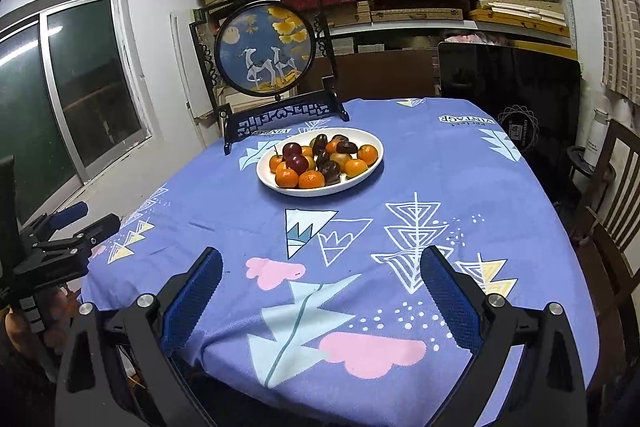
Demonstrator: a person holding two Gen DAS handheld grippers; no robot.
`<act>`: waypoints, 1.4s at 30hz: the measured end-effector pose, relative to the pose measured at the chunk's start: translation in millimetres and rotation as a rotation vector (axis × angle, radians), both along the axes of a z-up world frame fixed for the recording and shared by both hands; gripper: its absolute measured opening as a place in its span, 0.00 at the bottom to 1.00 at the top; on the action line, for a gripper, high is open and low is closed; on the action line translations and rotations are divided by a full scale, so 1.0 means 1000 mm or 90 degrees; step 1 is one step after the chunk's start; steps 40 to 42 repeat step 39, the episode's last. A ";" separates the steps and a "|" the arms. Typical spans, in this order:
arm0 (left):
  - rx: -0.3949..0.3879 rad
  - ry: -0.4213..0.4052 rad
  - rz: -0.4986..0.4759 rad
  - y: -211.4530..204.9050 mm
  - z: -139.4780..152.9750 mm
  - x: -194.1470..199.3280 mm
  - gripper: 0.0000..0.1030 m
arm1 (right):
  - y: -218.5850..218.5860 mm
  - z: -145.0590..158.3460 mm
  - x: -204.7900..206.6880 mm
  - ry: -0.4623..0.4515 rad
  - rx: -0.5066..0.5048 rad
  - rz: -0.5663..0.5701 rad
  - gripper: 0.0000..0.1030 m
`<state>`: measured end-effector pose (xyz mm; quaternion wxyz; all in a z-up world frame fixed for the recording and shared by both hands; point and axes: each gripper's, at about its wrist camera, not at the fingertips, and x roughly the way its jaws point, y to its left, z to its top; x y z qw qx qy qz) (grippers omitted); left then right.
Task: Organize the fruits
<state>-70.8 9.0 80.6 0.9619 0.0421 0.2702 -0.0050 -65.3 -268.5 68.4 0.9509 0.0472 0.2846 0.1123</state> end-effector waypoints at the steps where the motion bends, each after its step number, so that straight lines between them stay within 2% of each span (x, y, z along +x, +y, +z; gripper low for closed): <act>1: 0.001 0.000 0.001 0.000 0.000 0.001 0.95 | 0.001 0.000 -0.001 0.001 -0.001 0.001 0.97; 14: 0.011 0.004 0.005 -0.001 -0.002 0.004 0.95 | 0.005 -0.002 -0.002 0.005 -0.005 0.007 0.97; 27: -0.002 -0.010 0.012 0.004 -0.001 0.001 0.95 | 0.008 -0.002 -0.002 0.006 -0.009 0.010 0.97; 32: -0.003 0.004 -0.008 0.002 -0.003 0.003 0.95 | 0.008 -0.003 -0.002 0.009 -0.008 0.011 0.97; 42: 0.001 0.006 -0.003 0.000 -0.003 0.003 0.95 | 0.009 -0.003 -0.002 0.012 -0.010 0.014 0.97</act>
